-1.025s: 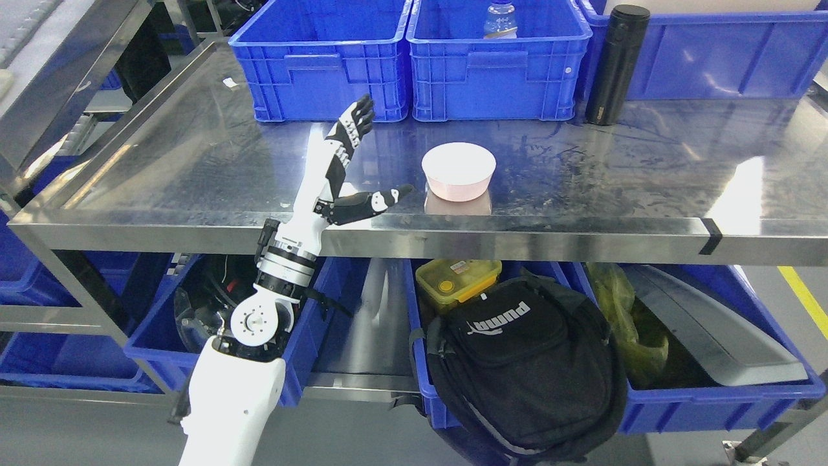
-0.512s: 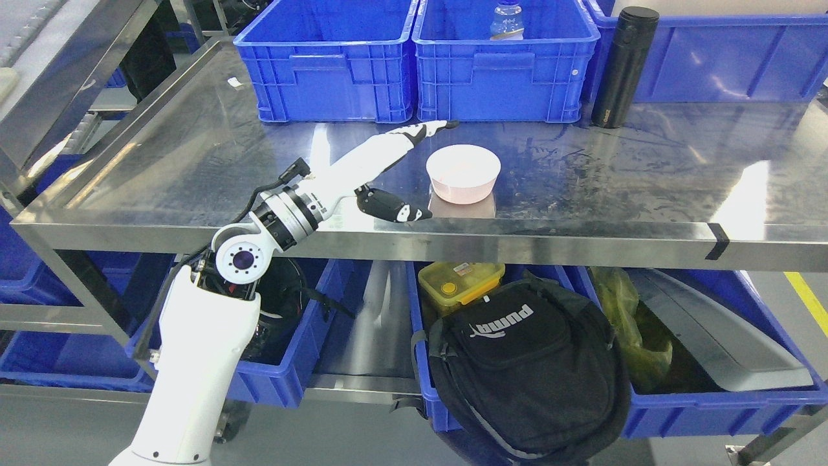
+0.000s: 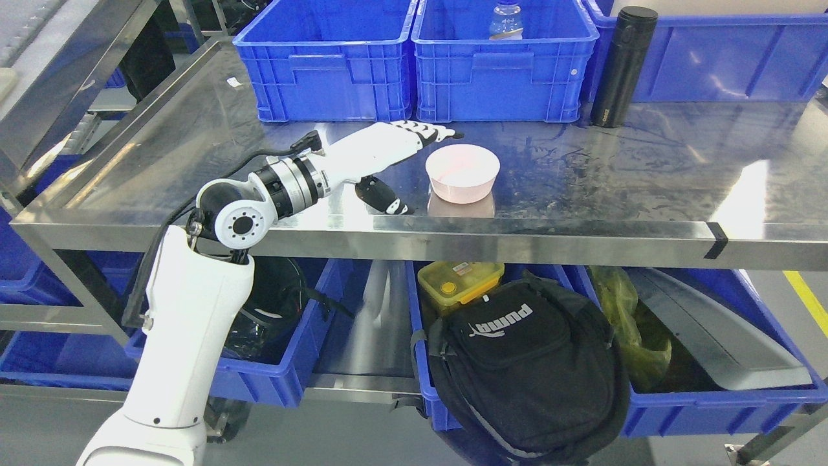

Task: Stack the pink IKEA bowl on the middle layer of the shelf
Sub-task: 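Reach the left hand around the pink bowl's rim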

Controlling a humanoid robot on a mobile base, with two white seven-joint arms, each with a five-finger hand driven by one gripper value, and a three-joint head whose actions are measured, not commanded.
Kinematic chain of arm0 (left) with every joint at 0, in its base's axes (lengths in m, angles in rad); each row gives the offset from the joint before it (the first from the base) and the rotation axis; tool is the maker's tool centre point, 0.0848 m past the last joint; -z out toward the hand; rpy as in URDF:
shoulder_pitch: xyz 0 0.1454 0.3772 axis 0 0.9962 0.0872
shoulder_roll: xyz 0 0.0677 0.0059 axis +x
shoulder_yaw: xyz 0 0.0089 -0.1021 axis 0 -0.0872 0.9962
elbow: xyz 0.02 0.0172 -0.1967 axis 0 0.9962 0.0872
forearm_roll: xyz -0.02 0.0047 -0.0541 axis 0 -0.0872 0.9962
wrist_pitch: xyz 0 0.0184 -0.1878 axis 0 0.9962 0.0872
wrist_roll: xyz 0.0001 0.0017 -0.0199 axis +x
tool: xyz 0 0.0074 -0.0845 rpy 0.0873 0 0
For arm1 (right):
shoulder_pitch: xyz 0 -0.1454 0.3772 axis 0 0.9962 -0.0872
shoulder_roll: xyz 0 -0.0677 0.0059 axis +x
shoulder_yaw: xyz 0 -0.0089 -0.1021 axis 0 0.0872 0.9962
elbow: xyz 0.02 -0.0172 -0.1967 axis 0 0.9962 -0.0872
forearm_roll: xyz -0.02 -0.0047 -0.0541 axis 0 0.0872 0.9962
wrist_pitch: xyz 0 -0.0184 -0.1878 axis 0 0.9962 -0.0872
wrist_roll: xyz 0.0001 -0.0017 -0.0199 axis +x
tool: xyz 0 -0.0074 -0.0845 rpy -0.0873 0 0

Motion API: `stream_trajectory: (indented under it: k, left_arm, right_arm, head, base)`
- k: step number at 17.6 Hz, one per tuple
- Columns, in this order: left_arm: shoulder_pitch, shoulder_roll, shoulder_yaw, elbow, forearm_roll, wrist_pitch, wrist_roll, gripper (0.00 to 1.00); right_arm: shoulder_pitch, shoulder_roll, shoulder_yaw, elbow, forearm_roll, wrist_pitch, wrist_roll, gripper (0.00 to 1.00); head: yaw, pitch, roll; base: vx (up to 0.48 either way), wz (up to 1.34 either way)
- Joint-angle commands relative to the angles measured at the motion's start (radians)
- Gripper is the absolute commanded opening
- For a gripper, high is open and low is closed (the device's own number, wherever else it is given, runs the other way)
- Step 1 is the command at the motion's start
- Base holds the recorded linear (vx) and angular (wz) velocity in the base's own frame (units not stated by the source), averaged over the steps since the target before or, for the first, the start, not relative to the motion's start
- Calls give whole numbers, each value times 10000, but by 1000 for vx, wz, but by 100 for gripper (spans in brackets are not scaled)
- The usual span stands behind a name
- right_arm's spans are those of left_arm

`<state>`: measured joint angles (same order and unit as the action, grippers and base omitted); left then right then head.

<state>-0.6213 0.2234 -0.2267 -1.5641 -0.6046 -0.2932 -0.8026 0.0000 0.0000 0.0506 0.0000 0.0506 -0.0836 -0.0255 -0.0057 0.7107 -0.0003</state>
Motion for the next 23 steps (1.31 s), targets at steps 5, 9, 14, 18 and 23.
stream_trajectory:
  k: [5, 9, 14, 18, 23]
  left_arm:
    - [-1301, -408, -1182, 712, -2175, 18, -1960, 74]
    - [-1594, -1251, -1338, 1818, -3232, -28, -1945, 71]
    - [-1701, -1743, -1400, 2585, -3771, -366, -1929, 65]
    - [-2054, -1912, -1384, 3199, -4047, -381, -1669, 64]
    - [-2269, -2060, -1339, 3691, -4170, -381, -1255, 63]
  right_arm:
    - [214, -175, 0, -175, 0, 8, -6, 100]
    - [214, -175, 0, -175, 0, 8, -6, 100]
    - [214, -175, 0, -175, 0, 8, -6, 100]
    - [214, -175, 0, -175, 0, 8, -6, 100]
    - [214, -175, 0, -175, 0, 8, -6, 100]
  head:
    - [0, 0, 0]
    - [0, 0, 0]
    - [0, 0, 0]
    - [0, 0, 0]
    - [0, 0, 0]
  base:
    - [0, 0]
    - [0, 0]
    - [0, 0]
    - [0, 0]
    - [0, 0]
